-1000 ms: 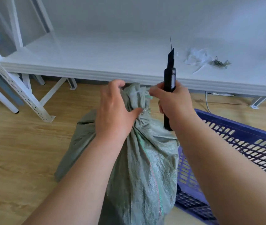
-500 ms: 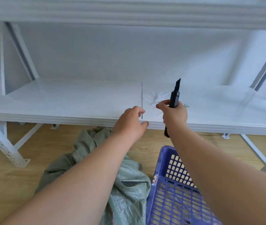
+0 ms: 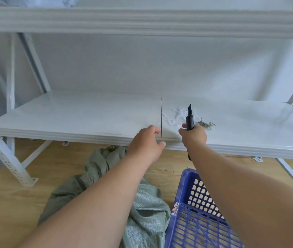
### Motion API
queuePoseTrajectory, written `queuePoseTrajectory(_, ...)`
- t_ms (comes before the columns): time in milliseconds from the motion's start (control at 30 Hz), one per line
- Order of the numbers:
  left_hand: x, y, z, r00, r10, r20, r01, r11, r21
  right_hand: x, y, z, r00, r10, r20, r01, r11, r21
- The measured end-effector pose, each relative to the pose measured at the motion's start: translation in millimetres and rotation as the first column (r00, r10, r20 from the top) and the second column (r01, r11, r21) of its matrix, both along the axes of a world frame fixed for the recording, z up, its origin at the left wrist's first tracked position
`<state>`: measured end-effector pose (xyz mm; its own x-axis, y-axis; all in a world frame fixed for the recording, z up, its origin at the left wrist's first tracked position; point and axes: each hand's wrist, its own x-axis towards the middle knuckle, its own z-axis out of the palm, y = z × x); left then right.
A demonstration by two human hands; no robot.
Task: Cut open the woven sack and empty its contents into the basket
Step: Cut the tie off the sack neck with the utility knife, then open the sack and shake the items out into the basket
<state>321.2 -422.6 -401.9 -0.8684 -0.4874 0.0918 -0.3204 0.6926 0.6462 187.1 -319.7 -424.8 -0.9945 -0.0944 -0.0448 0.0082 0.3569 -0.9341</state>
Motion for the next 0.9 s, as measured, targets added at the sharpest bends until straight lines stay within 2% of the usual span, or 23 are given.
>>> queuePoseTrajectory(67, 16, -7, -5, 0.994, 0.106, -0.003, -0.106, 0.994, -0.026, 22, -8, -3, 0.997, 0.074, -0.031, -0.075, 0.997, -0.002)
queuePoseTrajectory(133, 37, -23, -15, 0.955, 0.295, 0.024, -0.294, 0.955, -0.047, 54, -21, -11, 0.974, 0.227, -0.008, -0.227, 0.974, 0.01)
queuePoseTrajectory(200, 62, -42, -30, 0.87, 0.484, 0.094, -0.482, 0.875, -0.048, 87, -34, -23, 0.923, 0.379, 0.063, -0.381, 0.924, 0.024)
queuePoseTrajectory(267, 83, -58, -45, 0.762, 0.619, 0.191, -0.636, 0.771, 0.039, 113, -43, -38, 0.876, 0.46, 0.147, -0.472, 0.88, 0.054)
queuePoseTrajectory(333, 99, -69, -56, 0.673, 0.675, 0.304, -0.734, 0.661, 0.158, 132, -48, -54, 0.85, 0.484, 0.207, -0.506, 0.86, 0.069)
queuePoseTrajectory(400, 108, -74, -65, 0.649, 0.65, 0.396, -0.756, 0.606, 0.246, 143, -52, -65, 0.841, 0.467, 0.274, -0.498, 0.866, 0.052)
queuePoseTrajectory(467, 110, -73, -66, 0.731, 0.544, 0.412, -0.68, 0.635, 0.367, 150, -52, -68, 0.809, 0.463, 0.363, -0.47, 0.88, -0.075)
queuePoseTrajectory(567, 106, -62, -55, 0.855, 0.443, 0.27, -0.519, 0.724, 0.455, 152, -47, -60, 0.8, 0.467, 0.377, -0.404, 0.884, -0.236)
queuePoseTrajectory(667, 95, -37, -48, 0.951, 0.265, 0.157, -0.307, 0.854, 0.42, 143, -39, -48, 0.834, 0.431, 0.346, -0.363, 0.899, -0.246)
queuePoseTrajectory(733, 91, -14, -47, 0.987, 0.073, 0.141, -0.131, 0.878, 0.461, 133, -28, -46, 0.829, 0.396, 0.395, -0.339, 0.917, -0.21)
queuePoseTrajectory(800, 88, -3, -54, 0.985, -0.109, 0.131, 0.018, 0.832, 0.555, 123, -10, -53, 0.823, 0.306, 0.479, -0.205, 0.946, -0.252)
queuePoseTrajectory(833, 87, 0, -55, 0.98, -0.169, 0.11, 0.073, 0.807, 0.586, 119, 2, -60, 0.832, 0.229, 0.505, -0.081, 0.951, -0.299)
queuePoseTrajectory(867, 86, 2, -59, 0.98, -0.183, 0.084, 0.099, 0.802, 0.589, 113, 15, -72, 0.852, 0.115, 0.512, 0.064, 0.945, -0.319)
queuePoseTrajectory(900, 84, 3, -63, 0.985, -0.158, 0.07, 0.096, 0.838, 0.538, 109, 29, -81, 0.865, -0.026, 0.501, 0.204, 0.93, -0.305)
